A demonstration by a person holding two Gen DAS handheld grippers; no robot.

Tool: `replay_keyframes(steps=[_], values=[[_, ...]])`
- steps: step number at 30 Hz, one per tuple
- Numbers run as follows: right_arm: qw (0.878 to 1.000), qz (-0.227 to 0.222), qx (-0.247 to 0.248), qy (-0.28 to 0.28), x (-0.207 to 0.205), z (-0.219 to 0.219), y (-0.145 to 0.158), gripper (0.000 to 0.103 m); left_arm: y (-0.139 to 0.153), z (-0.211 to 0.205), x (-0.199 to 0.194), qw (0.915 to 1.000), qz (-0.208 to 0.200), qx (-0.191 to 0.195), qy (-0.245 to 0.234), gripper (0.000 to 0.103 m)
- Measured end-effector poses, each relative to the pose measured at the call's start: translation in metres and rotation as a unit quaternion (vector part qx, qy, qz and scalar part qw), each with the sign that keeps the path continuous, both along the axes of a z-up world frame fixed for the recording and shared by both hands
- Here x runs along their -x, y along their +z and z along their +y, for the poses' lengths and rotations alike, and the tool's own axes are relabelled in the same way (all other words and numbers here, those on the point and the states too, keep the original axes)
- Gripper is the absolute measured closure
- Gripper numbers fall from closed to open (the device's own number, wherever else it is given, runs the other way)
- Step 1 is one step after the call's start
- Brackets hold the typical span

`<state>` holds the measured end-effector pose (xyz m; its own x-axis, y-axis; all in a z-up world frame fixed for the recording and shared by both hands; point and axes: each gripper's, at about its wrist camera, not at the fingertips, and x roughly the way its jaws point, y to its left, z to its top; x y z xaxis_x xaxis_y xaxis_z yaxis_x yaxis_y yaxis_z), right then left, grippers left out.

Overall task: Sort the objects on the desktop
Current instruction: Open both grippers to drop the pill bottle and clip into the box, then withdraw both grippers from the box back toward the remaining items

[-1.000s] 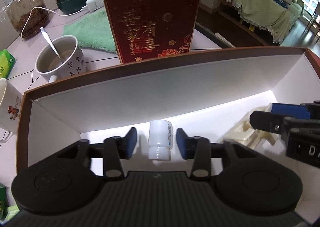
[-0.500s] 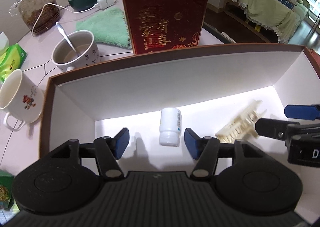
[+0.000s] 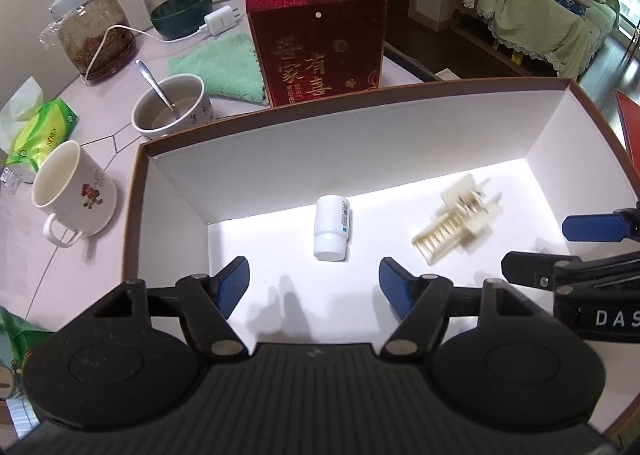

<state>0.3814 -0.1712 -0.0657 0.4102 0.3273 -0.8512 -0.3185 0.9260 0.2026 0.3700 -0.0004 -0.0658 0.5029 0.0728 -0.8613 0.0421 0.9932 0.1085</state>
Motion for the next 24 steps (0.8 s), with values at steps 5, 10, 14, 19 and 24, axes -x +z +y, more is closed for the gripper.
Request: replay_keyframes(steps=[5, 10, 14, 19, 24], values=[[1.0, -0.008, 0.001, 0.002, 0.012, -0.004, 0.007, 0.03, 0.013, -0.002, 0.013, 0.9999, -0.01, -0.004, 0.002, 0.034], [1.0, -0.016, -0.001, 0.003, 0.023, -0.008, 0.017, 0.03, 0.026, -0.006, 0.027, 0.9997, -0.022, -0.002, 0.002, 0.034], [1.0, -0.027, -0.002, 0.004, 0.033, -0.012, 0.027, 0.03, 0.037, -0.01, 0.038, 0.9995, -0.032, -0.001, 0.002, 0.034], [0.999, -0.041, -0.005, 0.003, 0.045, -0.017, 0.038, 0.03, 0.049, -0.014, 0.052, 0.999, -0.046, 0.0, 0.002, 0.03], [0.998, -0.057, -0.008, 0.003, 0.06, -0.022, 0.049, 0.03, 0.062, -0.02, 0.068, 0.9983, -0.058, 0.0, 0.0, 0.029]])
